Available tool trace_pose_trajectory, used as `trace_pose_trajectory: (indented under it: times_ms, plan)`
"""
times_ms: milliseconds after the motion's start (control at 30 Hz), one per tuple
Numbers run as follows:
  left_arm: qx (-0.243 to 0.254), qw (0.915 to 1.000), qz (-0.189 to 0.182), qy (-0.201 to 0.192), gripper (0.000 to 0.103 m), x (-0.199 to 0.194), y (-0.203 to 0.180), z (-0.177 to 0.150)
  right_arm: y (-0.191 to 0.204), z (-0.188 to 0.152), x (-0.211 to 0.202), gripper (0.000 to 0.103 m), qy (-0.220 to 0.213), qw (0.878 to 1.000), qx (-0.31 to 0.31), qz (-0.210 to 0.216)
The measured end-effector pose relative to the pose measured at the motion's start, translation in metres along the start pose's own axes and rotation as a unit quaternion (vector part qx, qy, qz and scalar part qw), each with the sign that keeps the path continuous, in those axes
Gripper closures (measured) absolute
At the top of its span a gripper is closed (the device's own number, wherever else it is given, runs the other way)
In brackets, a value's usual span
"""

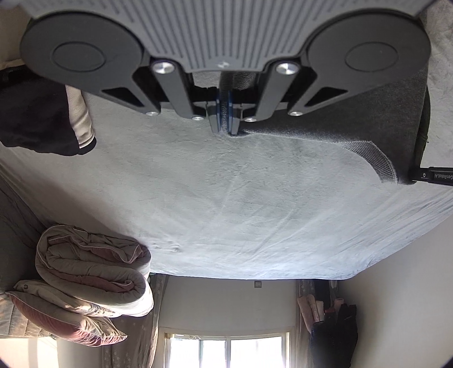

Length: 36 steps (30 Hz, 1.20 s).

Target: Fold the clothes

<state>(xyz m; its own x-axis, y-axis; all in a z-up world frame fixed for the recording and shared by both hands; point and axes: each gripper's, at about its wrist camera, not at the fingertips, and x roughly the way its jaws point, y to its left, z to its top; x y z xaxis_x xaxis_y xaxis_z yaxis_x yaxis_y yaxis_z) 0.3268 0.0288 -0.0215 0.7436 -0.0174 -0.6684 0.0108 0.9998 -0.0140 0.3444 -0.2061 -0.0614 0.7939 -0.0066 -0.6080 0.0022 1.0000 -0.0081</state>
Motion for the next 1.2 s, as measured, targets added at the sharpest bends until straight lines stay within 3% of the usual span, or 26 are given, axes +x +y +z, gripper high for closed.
trace_pose_trajectory:
  times_ms: [233,333,367,400,467,833,1200]
  plan:
    - [0.006,0.9997,-0.002,0.024,0.097,0.009,-0.005,-0.012,0.001,-0.009,0.003,0.094,0.008,1.000,0.010,0.004]
    - [0.007,0.9994,-0.005,0.032,0.087,0.006,-0.005,-0.017,0.001,-0.010,0.000,0.088,0.014,1.000,0.014,0.004]
    - [0.006,0.9994,-0.006,0.034,0.076,0.005,-0.004,-0.020,0.001,-0.011,-0.002,0.083,0.016,1.000,0.014,0.004]
    - [0.004,0.9993,-0.007,0.037,0.064,0.003,-0.003,-0.022,0.002,-0.012,-0.004,0.069,0.019,1.000,0.013,0.003]
    - [0.000,0.9991,-0.009,0.041,0.056,0.000,-0.002,-0.026,0.004,-0.015,-0.009,0.051,0.016,1.000,0.005,-0.004]
    - [0.006,0.9983,-0.019,0.055,0.043,-0.040,-0.004,-0.054,0.009,-0.036,-0.043,0.050,0.024,1.000,0.008,0.010]
    - [0.012,0.9975,-0.034,0.061,0.043,-0.083,-0.004,-0.084,0.017,-0.063,-0.080,0.047,0.035,0.999,0.018,0.019]
